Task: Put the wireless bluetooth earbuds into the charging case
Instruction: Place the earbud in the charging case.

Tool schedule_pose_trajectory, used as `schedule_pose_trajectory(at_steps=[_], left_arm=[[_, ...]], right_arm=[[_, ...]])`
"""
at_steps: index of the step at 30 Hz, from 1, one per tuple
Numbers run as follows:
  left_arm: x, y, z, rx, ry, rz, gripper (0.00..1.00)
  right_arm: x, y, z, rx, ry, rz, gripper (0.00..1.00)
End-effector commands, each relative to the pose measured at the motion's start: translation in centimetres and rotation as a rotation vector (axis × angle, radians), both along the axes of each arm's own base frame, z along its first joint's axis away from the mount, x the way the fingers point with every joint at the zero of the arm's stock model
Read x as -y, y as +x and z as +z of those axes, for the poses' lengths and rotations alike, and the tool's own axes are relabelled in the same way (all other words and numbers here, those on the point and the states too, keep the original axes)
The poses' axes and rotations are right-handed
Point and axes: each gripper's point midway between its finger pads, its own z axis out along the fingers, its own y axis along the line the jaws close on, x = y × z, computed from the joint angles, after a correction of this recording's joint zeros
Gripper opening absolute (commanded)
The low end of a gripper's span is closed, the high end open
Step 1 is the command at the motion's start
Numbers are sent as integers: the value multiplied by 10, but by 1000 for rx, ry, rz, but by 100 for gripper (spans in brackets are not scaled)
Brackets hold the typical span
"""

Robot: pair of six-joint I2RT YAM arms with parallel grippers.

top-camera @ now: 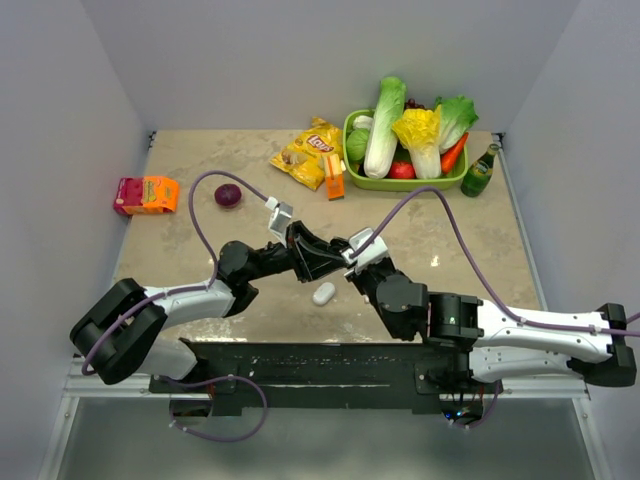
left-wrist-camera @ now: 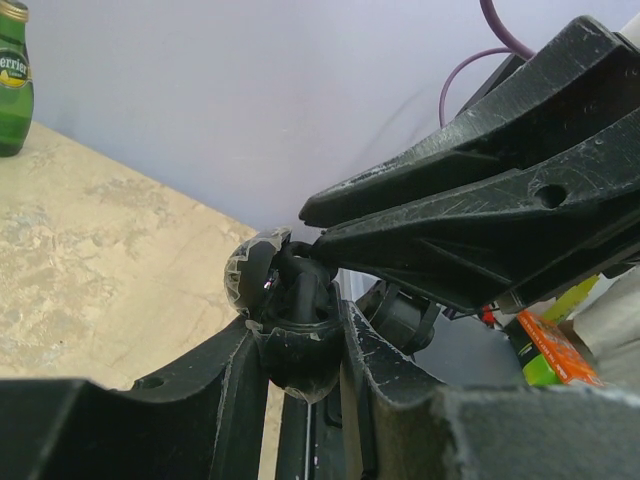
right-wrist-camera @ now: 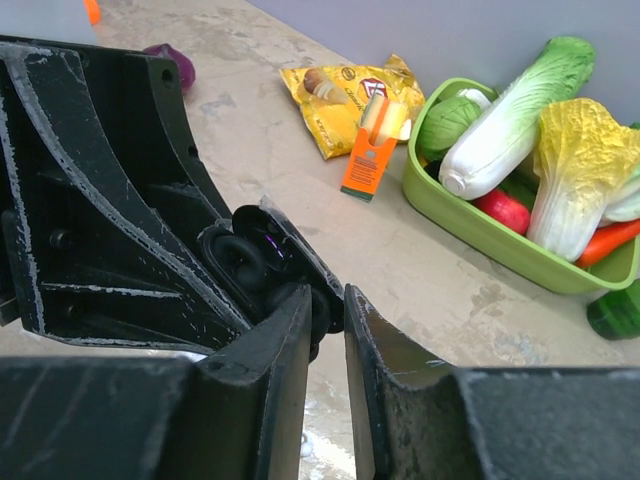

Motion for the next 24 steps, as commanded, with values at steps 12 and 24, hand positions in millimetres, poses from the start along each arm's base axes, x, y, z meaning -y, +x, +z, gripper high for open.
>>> schedule_pose_trajectory(at_steps=[12, 24], left_arm=[[-50, -52, 126, 498, -470, 16, 0], [-47, -50, 112, 481, -439, 12, 0]], right_arm=[[11, -8, 16, -24, 142, 25, 49], [45, -9, 59, -43, 406, -26, 64]])
